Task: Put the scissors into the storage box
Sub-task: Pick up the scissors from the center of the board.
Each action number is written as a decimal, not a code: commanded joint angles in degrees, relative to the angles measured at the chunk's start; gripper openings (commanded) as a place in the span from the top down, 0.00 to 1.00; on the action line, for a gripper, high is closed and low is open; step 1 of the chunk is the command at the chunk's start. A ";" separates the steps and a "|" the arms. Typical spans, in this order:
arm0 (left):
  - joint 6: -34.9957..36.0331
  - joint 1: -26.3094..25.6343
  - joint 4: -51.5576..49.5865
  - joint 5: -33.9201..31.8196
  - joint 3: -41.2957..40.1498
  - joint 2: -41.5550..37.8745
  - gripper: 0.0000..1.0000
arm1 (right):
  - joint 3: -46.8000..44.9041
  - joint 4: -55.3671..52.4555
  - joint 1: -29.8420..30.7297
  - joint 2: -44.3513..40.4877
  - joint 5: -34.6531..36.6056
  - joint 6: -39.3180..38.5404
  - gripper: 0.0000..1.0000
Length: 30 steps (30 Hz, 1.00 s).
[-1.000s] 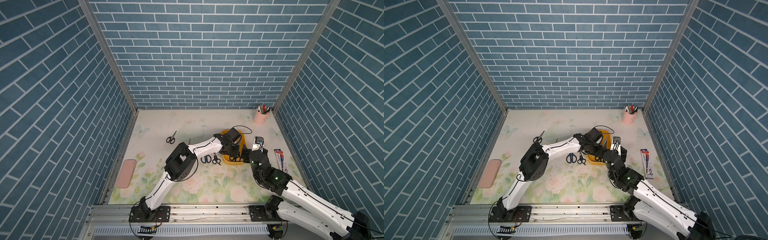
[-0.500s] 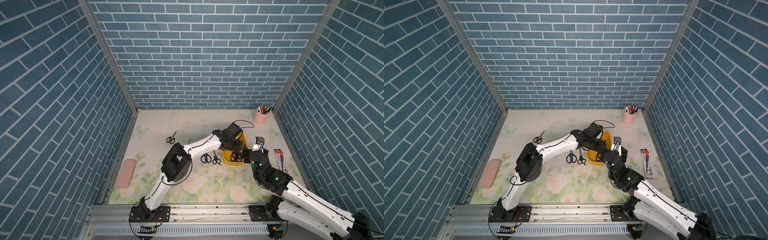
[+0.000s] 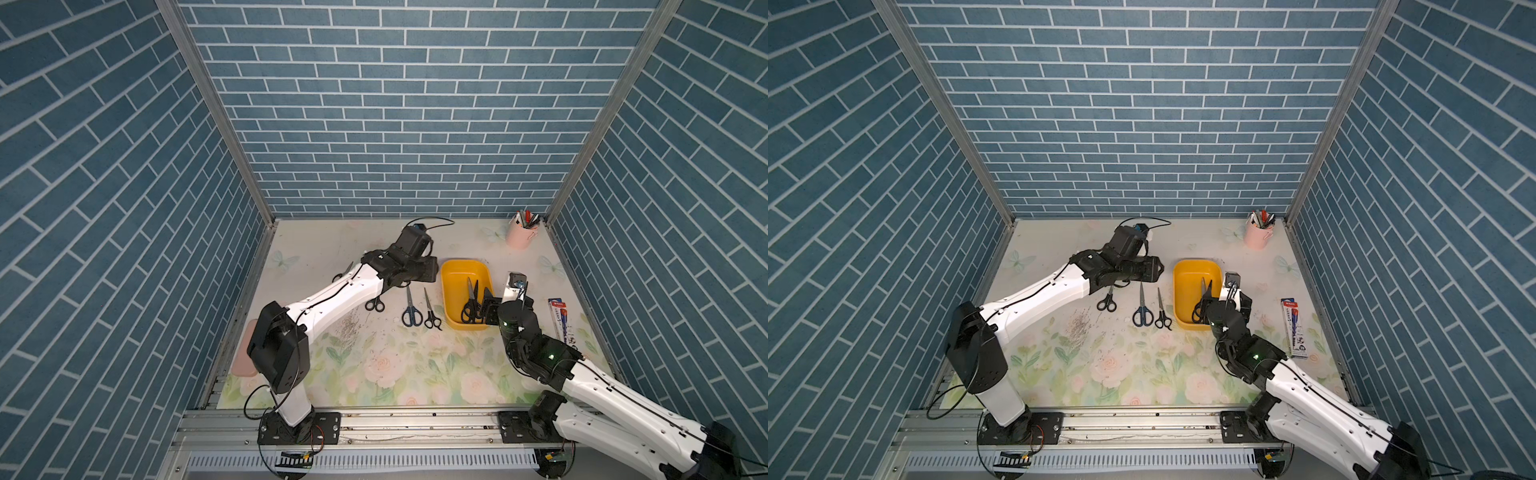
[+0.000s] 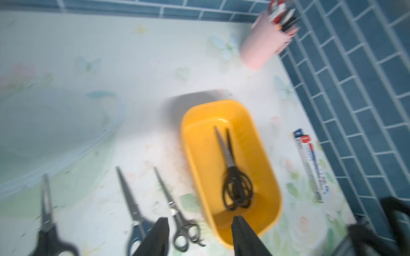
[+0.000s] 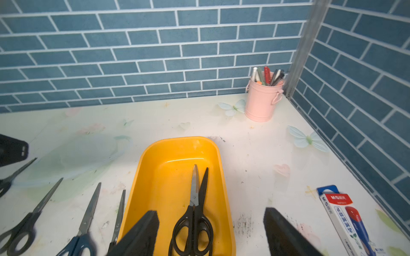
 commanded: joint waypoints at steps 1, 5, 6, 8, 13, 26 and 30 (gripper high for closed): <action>1.98 4.01 -1.40 -1.83 -5.79 -3.00 0.49 | 2.57 4.73 0.89 6.62 -14.52 -9.83 0.22; 3.70 9.16 -2.85 -2.06 -10.87 -4.78 0.49 | 9.31 1.08 4.84 20.44 -19.46 -13.21 0.23; 3.92 10.23 -3.34 -2.46 -11.83 -5.16 0.49 | 10.74 1.04 5.55 23.38 -21.76 -13.81 0.23; 4.07 12.20 -3.51 -2.90 -13.79 -6.29 0.49 | 13.85 0.06 5.86 28.04 -26.34 -13.27 0.23; 5.82 16.07 -2.64 -2.59 -18.84 -9.97 0.49 | 22.97 -6.91 6.45 38.48 -33.48 -7.68 0.26; 11.61 18.59 -2.15 1.09 -26.24 -17.39 0.42 | 39.04 -24.19 10.68 55.57 -34.77 8.23 0.42; 15.16 18.56 -3.03 2.10 -27.42 -20.11 0.35 | 41.61 -26.60 11.05 59.44 -32.23 11.06 0.46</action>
